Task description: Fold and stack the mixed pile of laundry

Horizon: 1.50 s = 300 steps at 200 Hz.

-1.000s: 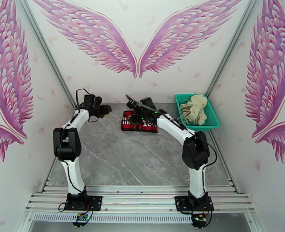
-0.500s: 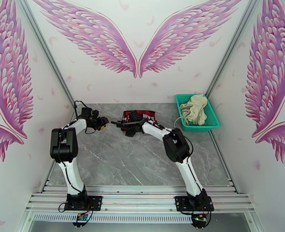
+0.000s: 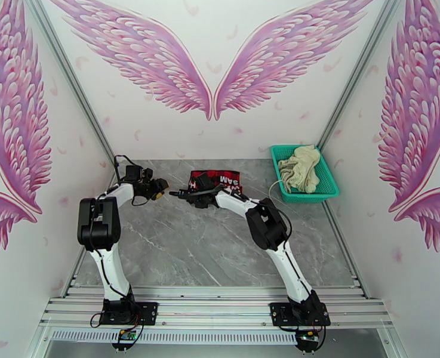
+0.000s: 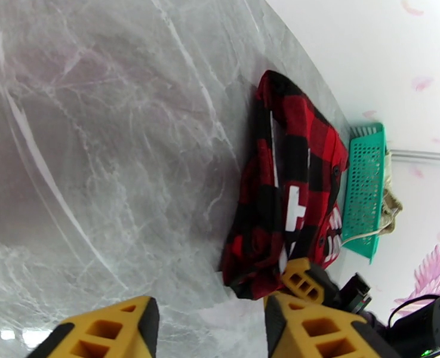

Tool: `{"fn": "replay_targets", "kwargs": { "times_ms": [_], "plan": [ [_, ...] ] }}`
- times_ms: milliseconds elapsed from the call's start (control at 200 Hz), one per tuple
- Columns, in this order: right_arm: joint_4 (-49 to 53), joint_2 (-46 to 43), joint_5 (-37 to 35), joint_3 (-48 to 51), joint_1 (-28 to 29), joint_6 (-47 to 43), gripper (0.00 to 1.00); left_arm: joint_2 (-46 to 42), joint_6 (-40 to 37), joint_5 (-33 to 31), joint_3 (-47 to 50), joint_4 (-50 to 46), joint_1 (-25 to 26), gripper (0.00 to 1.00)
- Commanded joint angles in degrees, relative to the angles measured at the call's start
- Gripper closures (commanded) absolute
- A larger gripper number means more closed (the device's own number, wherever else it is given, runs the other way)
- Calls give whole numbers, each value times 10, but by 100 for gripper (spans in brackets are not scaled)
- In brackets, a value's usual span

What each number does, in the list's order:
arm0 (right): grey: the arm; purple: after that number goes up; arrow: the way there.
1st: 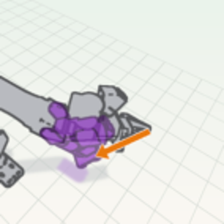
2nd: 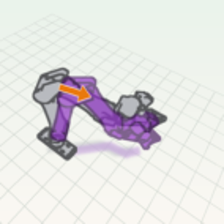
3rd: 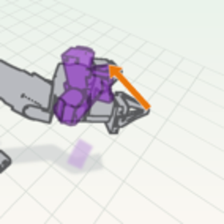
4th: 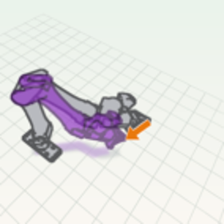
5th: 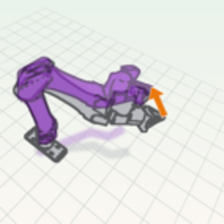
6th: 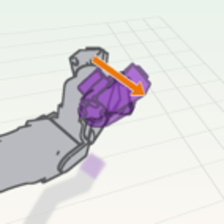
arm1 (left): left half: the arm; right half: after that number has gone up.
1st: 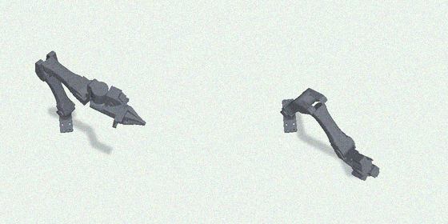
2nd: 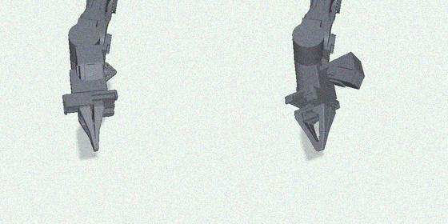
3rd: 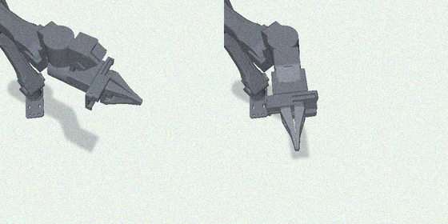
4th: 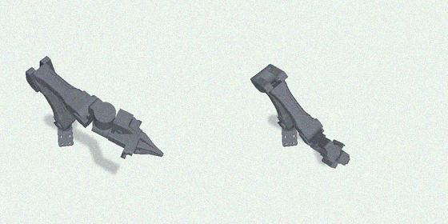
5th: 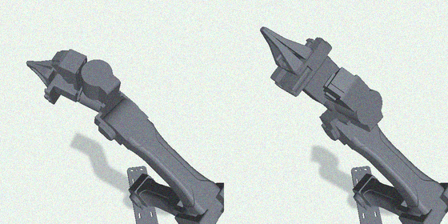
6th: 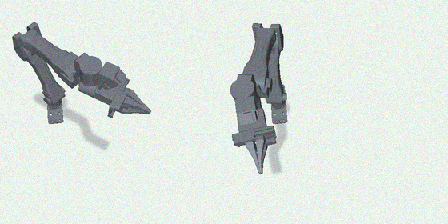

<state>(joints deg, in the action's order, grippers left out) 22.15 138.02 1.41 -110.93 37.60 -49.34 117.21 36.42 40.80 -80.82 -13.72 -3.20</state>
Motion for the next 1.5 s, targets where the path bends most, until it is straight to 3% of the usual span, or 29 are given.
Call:
{"fn": "replay_targets", "kwargs": {
  "times_ms": [0, 150, 595, 1044, 1219, 1339, 1384, 1449, 1494],
  "plan": [
    [-34, -46, 29, 21, -7, 40, 94, -8, 98, 20, 32, 91, 22, 36],
    [-67, -92, 67, 70, -16, 74, 99, -1, 197, -9, 63, 156, 56, 26],
    [-76, -113, 98, 103, -22, 90, 100, 58, 303, -66, 35, 172, 121, 5],
    [-102, -128, 119, 115, -24, 103, 100, 120, 375, -77, -43, 201, 170, 9],
    [-110, -136, 121, 121, -24, 109, 100, 139, 384, -78, -65, 199, 180, 26],
    [-110, -144, 121, 129, -23, 110, 99, 147, 384, -82, -74, 200, 180, 52],
    [-109, -151, 119, 136, -23, 114, 90, 149, 377, -86, -79, 193, 180, 64],
    [-109, -163, 111, 149, -23, 125, 66, 150, 366, -89, -83, 191, 179, 78],
    [-111, -174, 101, 163, -23, 137, 55, 149, 353, -91, -87, 186, 178, 87]
  ]
}}
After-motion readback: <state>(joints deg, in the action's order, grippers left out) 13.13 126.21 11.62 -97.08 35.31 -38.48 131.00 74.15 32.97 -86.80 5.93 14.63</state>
